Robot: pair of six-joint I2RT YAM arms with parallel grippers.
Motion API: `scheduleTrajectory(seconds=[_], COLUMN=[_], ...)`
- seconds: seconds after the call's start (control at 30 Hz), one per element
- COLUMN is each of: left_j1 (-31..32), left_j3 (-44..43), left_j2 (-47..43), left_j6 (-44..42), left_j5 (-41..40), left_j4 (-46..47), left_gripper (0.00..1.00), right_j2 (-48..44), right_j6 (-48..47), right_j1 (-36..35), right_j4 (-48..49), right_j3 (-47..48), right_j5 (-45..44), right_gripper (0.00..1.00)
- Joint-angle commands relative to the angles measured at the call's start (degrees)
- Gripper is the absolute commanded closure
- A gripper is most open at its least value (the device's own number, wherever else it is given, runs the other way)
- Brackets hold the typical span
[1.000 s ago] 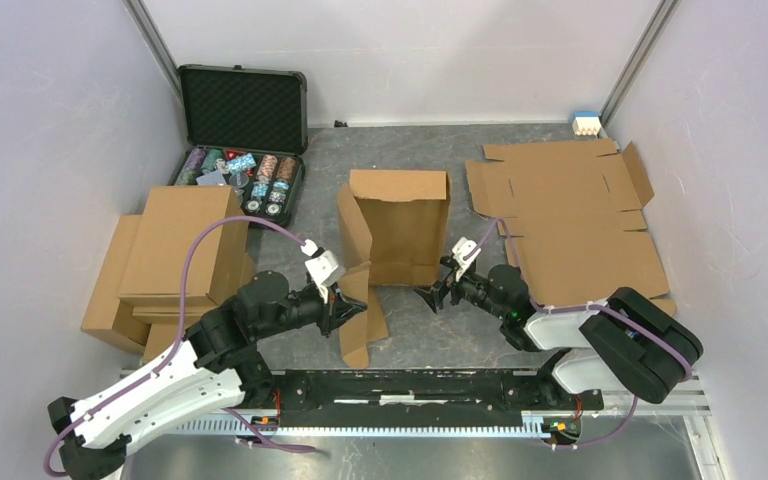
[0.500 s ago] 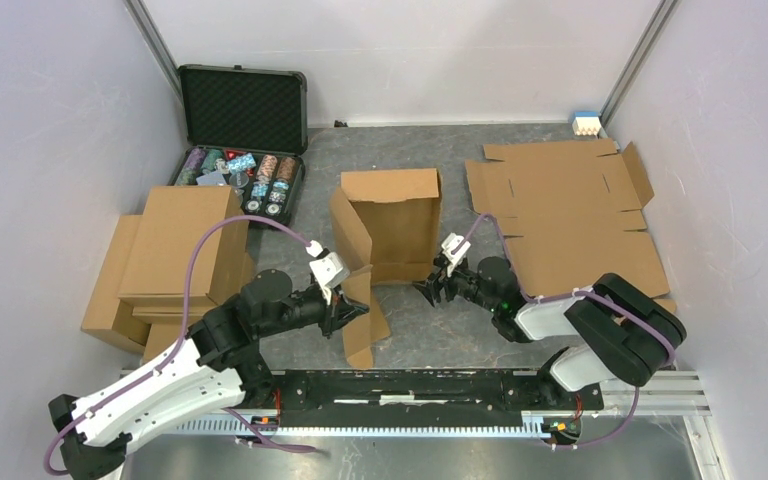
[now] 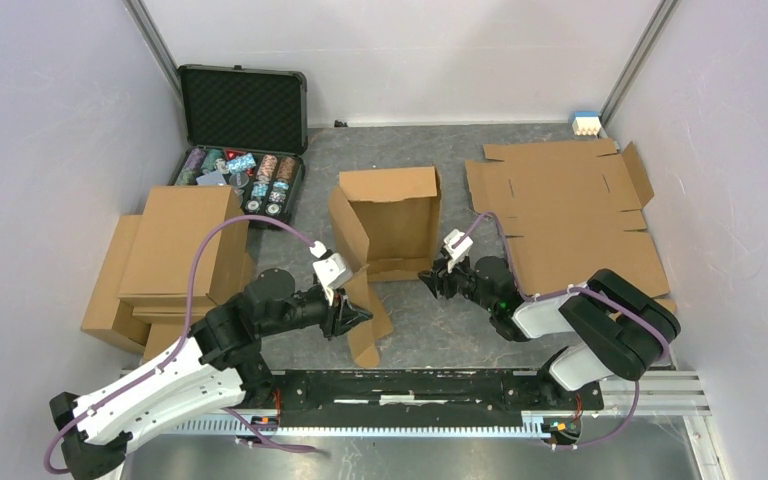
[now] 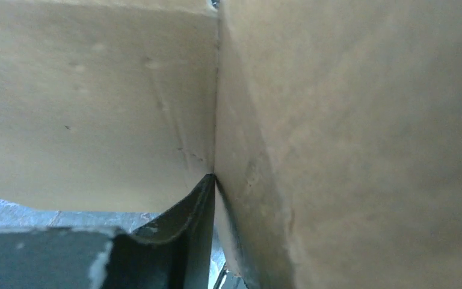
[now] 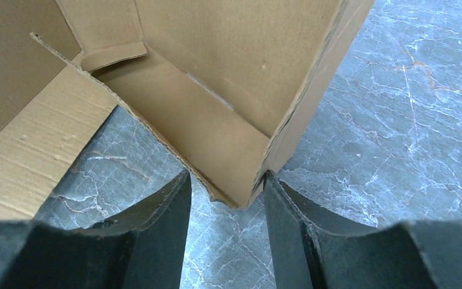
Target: Fold the paper box
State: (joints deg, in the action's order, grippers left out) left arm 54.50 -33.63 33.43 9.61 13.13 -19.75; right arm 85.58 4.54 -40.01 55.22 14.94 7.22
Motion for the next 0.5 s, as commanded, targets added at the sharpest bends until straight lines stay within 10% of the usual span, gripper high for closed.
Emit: scheduleTrajectory(seconds=[0.0, 0.47], left_j1=[0.21, 0.26], left_j3=[-2.24, -7.65], left_j2=[-1.36, -6.41], left_j6=[2.67, 6.53], left_j5=[-3.17, -11.9], left_j4=[-2.47, -14.52], left_gripper=[0.59, 0.15], right_j2=[0.3, 0.4], right_j6=[1.05, 1.25], right_j1=[0.03, 0.02], right_j4=[2.14, 1.47], right_j3=[2.21, 2.7], right_j5=[-1.72, -2.17], right_gripper=[0.47, 0.46])
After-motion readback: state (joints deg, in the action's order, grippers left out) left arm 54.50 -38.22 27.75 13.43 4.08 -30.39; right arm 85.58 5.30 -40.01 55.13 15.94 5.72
